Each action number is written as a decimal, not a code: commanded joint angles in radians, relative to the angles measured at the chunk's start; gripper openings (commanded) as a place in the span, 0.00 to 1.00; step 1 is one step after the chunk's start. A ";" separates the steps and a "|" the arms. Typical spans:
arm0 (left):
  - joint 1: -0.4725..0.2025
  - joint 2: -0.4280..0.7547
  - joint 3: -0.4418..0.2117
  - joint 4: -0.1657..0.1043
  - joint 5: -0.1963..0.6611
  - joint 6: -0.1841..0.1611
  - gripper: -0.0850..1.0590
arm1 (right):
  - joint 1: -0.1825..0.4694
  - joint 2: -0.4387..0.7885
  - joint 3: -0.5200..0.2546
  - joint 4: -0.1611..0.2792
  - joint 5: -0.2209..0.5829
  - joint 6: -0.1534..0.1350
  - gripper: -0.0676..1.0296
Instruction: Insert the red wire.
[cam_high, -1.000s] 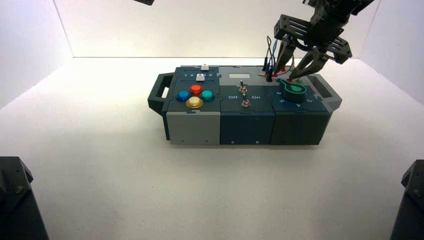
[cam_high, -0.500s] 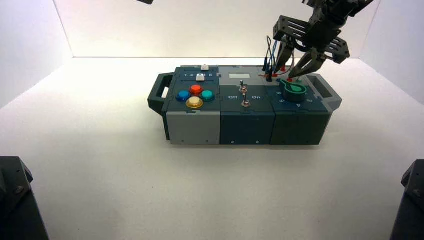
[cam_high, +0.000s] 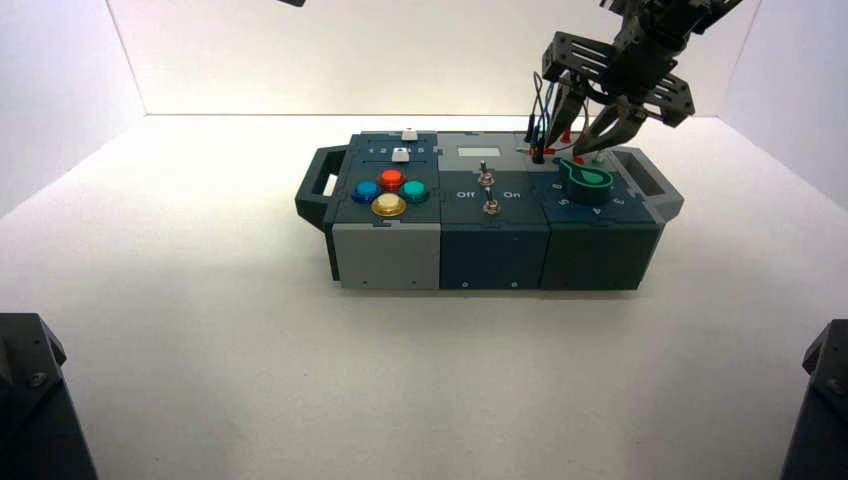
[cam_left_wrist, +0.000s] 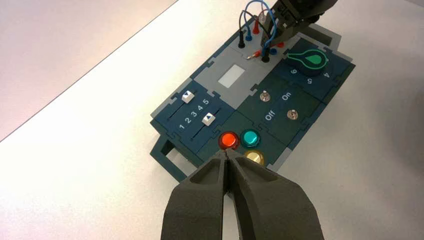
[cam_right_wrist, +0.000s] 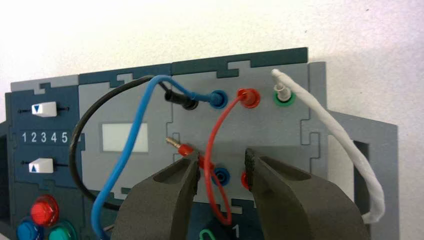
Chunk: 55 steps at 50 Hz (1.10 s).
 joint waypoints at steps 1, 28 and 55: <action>-0.003 -0.006 -0.017 0.000 -0.011 0.006 0.05 | 0.011 -0.011 -0.020 0.003 -0.003 -0.003 0.51; -0.003 -0.006 -0.015 0.000 -0.011 0.008 0.05 | 0.011 -0.011 -0.018 0.003 0.002 -0.003 0.46; -0.064 -0.005 -0.015 0.000 0.006 0.034 0.05 | 0.011 -0.008 -0.017 0.003 0.002 -0.002 0.44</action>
